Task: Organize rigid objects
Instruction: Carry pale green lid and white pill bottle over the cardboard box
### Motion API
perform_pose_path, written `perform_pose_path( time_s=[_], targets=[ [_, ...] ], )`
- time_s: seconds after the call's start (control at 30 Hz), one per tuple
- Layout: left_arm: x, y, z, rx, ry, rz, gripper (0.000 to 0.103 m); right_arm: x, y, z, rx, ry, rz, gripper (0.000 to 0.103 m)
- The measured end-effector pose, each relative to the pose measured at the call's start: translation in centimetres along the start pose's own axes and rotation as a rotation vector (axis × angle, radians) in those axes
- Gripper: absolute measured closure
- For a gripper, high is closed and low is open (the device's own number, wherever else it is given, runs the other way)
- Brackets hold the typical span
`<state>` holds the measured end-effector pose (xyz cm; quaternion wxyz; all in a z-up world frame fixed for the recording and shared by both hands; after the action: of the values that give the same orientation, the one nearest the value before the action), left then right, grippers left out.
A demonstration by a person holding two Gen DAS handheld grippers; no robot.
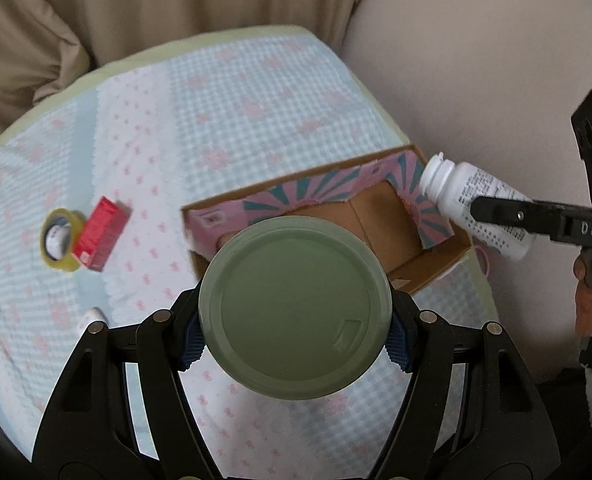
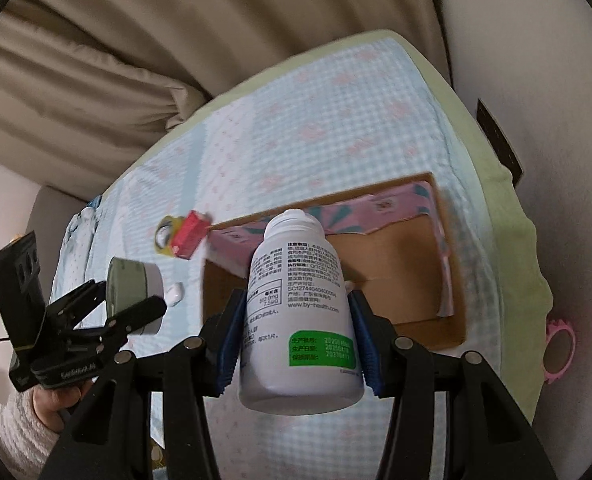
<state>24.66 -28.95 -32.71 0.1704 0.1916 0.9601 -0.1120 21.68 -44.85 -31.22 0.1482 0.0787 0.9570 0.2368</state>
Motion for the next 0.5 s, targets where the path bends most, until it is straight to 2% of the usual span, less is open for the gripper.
perform_pose_path(
  time_s=[0.2, 0.5],
  targets=[
    [0.4, -0.5, 4.9, -0.025, 0.077, 0.018, 0.035, -0.8, -4.1, 3.6, 0.006, 0.056, 0.019, 0.056],
    [2.9, 0.0, 11.6, -0.066, 0.214, 0.056, 0.036, -1.9, -6.2, 8.4, 0.069, 0.107, -0.073, 0.056]
  ],
)
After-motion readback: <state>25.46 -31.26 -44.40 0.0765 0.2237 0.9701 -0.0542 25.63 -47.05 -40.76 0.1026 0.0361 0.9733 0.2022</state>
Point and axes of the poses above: each gripper's, at about its wrist camera, not at the fingertips, and z roughly the way its jaws point, y to its left, x to its underside, the point moved 6 cm from there along z, roughly the way its jaws point, and after that the axes turned 2 degrees about y, right-handed, at the moved point
